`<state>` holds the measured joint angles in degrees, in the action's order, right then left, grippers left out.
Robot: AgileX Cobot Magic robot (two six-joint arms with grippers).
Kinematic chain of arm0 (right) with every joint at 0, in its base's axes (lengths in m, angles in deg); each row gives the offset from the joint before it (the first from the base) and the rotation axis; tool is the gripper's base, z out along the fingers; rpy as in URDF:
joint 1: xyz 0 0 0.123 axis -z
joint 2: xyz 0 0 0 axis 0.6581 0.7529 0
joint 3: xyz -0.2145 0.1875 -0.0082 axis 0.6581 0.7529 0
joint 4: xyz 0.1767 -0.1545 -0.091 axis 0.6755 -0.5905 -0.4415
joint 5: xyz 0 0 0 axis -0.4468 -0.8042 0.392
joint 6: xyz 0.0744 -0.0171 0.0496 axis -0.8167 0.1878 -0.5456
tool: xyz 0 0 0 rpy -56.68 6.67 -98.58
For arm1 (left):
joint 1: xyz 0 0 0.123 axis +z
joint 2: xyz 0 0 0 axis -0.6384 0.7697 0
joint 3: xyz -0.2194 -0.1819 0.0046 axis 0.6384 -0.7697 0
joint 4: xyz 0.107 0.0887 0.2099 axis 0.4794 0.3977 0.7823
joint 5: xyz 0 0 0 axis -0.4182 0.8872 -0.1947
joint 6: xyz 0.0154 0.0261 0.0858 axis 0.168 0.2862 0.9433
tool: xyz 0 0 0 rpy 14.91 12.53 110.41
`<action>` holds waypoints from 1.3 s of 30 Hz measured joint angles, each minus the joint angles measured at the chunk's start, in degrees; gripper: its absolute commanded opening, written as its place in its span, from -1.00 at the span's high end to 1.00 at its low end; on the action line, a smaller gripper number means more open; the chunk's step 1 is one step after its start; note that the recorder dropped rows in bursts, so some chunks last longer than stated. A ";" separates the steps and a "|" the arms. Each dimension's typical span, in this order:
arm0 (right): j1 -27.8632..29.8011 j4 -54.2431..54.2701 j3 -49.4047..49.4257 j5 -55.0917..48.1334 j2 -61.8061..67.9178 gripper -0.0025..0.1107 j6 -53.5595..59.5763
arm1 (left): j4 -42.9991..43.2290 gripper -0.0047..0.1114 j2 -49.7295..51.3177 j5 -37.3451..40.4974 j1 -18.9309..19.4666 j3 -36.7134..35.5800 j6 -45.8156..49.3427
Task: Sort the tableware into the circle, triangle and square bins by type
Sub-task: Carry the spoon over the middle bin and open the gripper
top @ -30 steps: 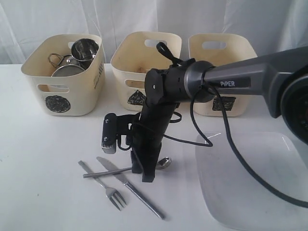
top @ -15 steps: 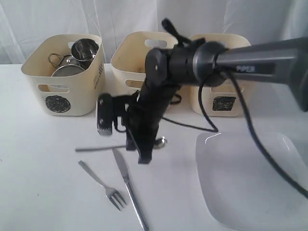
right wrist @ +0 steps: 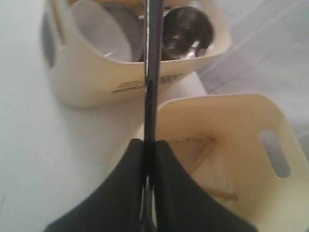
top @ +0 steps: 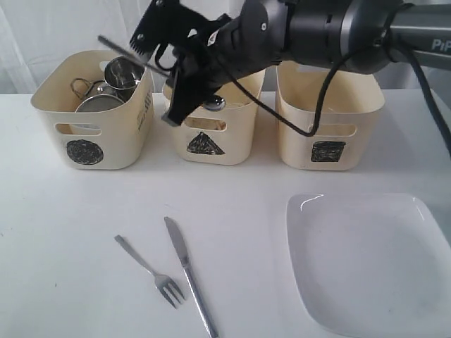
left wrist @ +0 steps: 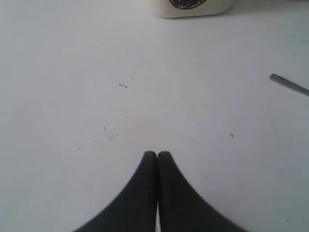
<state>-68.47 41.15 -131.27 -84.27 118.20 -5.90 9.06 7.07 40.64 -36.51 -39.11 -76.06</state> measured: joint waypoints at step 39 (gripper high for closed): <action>6.56 0.69 0.00 41.44 12.86 0.44 -28.42 | 0.00 0.92 0.00 0.00 0.00 0.00 0.00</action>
<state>-61.91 41.83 -131.27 -42.83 131.06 -34.32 9.06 7.07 40.64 -36.51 -39.11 -76.06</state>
